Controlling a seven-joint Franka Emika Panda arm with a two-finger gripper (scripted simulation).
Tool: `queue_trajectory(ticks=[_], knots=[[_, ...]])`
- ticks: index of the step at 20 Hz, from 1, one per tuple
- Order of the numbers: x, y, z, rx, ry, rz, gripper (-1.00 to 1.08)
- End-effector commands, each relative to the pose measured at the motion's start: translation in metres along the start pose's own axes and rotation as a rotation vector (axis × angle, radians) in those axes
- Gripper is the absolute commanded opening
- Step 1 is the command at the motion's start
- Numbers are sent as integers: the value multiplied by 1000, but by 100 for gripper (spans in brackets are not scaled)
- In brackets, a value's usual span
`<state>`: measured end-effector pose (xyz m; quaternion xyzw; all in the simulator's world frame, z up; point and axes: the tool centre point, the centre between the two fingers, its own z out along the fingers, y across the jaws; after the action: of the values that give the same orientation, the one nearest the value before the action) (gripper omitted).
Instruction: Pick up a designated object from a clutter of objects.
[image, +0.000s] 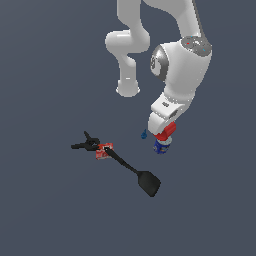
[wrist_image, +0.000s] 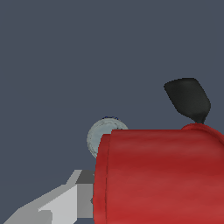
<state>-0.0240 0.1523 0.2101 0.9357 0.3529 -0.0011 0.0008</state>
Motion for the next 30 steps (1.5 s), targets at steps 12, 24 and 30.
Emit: queue_trajectory(ticks=[12,24,30], knots=[[-71,-10,-101,2,4,0,-100],[-114,-15,-165,2,3,0,-100],[-119,-14,-175,1,3,1,-100]])
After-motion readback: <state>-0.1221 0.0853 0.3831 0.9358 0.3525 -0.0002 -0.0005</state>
